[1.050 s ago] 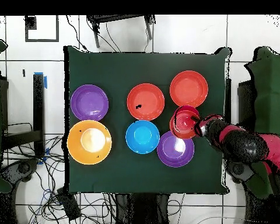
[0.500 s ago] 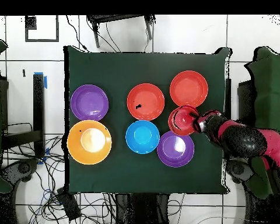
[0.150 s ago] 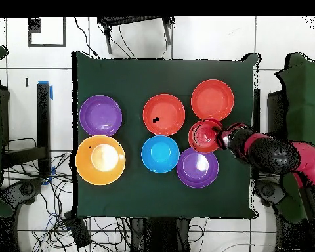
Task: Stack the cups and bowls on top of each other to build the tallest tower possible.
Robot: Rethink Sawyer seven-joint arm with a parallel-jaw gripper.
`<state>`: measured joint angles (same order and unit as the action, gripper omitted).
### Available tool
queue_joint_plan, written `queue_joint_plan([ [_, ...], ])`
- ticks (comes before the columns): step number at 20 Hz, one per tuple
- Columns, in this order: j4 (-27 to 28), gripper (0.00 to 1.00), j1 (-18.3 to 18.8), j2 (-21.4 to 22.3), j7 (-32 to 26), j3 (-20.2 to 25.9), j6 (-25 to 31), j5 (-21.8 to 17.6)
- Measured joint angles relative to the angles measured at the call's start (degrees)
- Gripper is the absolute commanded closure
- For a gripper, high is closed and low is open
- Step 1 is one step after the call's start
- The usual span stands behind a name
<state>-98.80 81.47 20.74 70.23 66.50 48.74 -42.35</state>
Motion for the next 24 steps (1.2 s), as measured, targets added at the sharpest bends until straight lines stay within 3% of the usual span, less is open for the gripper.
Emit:
queue_joint_plan([
  [24, 2.6, 1.0, -0.5, -2.2, -3.8, 0.0, 2.8, 0.9],
])
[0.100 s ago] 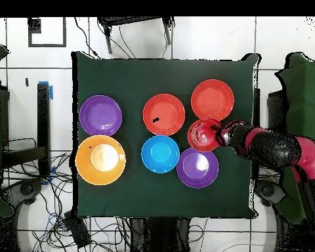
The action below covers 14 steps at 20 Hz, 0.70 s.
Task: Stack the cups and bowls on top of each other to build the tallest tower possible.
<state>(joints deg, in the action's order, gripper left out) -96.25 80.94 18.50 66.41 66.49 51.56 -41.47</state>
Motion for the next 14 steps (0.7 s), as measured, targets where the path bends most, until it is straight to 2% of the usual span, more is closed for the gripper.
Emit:
queue_joint_plan([
  [14, 0.6, 1.0, 0.0, 0.0, -1.8, 0.0, 0.0, 0.2],
])
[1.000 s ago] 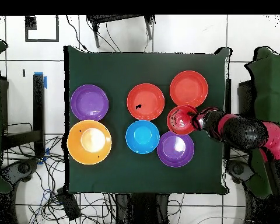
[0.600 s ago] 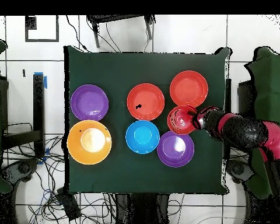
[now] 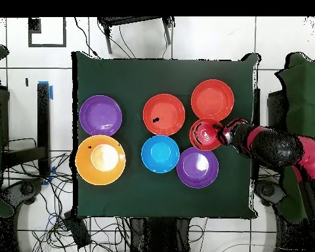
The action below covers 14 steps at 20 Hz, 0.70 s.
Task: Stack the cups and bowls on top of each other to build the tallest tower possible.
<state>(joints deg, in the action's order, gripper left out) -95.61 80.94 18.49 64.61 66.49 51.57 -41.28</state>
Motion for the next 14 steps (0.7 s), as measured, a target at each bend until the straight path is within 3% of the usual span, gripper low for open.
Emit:
queue_joint_plan([
  [14, 0.7, 1.0, -0.2, 0.0, -1.5, 0.0, 0.7, 0.2],
])
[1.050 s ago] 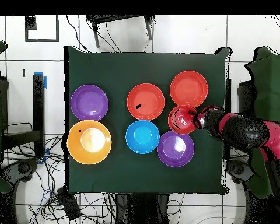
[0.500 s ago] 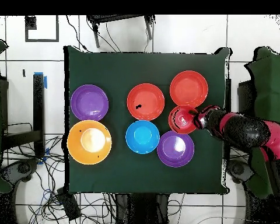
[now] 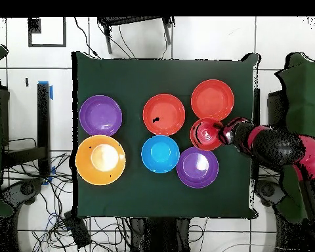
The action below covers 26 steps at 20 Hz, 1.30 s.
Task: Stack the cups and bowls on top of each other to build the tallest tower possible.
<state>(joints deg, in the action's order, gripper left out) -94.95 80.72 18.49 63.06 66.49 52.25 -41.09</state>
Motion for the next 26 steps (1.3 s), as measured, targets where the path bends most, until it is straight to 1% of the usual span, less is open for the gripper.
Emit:
queue_joint_plan([
  [14, 3.2, 1.0, -1.7, -0.5, -0.4, 0.0, 2.3, 0.2],
  [26, 4.2, 1.0, -2.6, -2.1, -2.7, 0.0, 4.3, 0.2],
])
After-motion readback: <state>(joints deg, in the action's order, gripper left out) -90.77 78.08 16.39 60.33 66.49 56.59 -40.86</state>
